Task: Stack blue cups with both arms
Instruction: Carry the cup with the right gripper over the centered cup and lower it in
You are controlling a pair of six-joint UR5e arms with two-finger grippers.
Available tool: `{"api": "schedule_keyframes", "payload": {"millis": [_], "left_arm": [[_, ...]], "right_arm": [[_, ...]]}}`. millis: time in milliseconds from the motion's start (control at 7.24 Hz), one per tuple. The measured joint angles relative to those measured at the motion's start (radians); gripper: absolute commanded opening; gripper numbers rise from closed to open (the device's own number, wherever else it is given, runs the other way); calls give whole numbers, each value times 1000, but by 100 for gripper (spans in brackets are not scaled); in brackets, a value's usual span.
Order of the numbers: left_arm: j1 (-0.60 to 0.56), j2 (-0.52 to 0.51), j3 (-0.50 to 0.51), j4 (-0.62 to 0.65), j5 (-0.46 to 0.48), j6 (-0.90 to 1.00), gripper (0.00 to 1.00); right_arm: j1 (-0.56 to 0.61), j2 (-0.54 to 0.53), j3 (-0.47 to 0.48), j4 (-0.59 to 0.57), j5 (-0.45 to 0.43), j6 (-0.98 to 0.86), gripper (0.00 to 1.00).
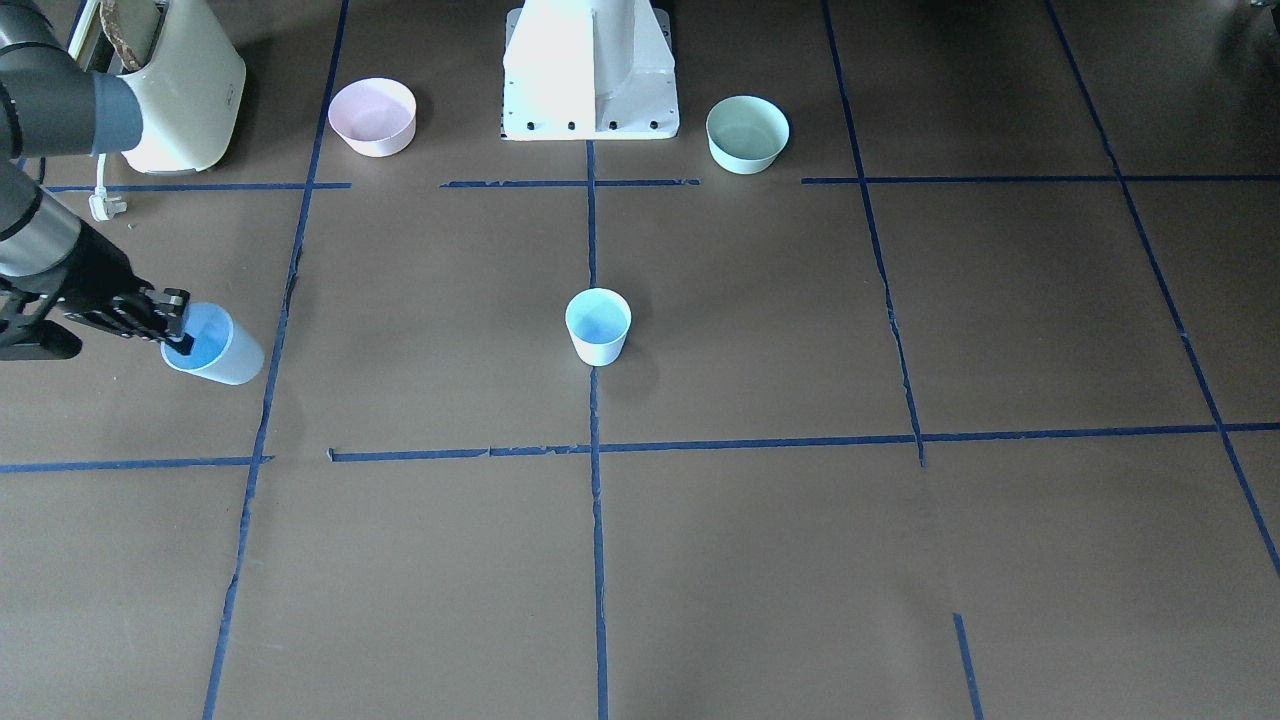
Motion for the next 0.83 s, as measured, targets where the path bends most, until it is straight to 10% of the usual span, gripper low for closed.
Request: {"api": "schedule_keyframes", "payload": {"millis": [553, 829], "left_arm": [[0, 0, 0, 0, 0, -1, 100], [0, 0, -1, 0, -2, -1, 100]], "right_arm": [[-223, 335, -106, -134, -288, 360, 0], [-251, 344, -123, -134, -325, 373, 99]]}}
